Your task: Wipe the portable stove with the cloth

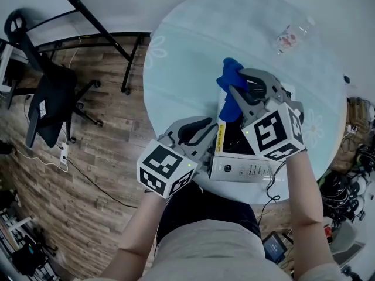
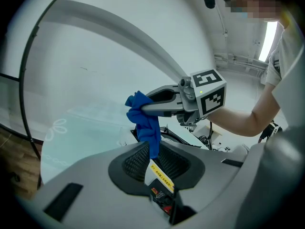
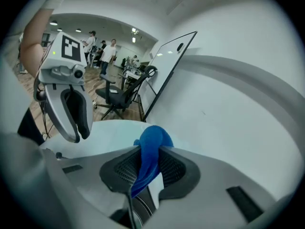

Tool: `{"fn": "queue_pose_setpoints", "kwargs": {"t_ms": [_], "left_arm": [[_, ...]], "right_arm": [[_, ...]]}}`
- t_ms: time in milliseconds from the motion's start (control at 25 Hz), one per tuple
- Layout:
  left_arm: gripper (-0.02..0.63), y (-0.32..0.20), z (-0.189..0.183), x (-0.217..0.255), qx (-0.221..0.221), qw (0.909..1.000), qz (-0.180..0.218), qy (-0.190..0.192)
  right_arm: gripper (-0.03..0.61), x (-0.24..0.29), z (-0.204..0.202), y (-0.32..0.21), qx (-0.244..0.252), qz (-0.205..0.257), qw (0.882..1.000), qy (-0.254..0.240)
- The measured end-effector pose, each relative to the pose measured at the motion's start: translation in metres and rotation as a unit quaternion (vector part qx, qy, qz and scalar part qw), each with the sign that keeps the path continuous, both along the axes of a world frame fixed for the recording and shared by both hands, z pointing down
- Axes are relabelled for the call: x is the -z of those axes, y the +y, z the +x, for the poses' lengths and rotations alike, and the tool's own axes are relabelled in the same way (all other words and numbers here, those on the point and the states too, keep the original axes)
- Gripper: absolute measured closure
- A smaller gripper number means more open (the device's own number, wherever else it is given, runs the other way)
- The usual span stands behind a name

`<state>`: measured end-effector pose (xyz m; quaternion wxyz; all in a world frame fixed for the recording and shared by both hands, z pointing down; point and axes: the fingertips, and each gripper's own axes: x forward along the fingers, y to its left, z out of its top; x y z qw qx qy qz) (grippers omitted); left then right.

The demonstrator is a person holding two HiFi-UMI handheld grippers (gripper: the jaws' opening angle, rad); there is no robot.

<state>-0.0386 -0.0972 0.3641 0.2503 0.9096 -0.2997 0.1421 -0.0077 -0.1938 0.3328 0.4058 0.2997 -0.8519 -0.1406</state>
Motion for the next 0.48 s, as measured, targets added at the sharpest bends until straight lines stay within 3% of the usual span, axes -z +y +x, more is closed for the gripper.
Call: {"fn": "queue_pose_setpoints", "kwargs": {"t_ms": [320,480], "left_arm": [[0.542,0.004,-0.004,0.030,0.004,0.9991,0.040,0.015],[0.553,0.007,-0.002,0.057,0.011,0.9963,0.073,0.044]], "right_arm": [[0.479,0.063,0.018,0.016,-0.072,0.043,0.988,-0.133],[0.479,0.096,0.030,0.038,-0.107,0.030,0.969,-0.219]]}}
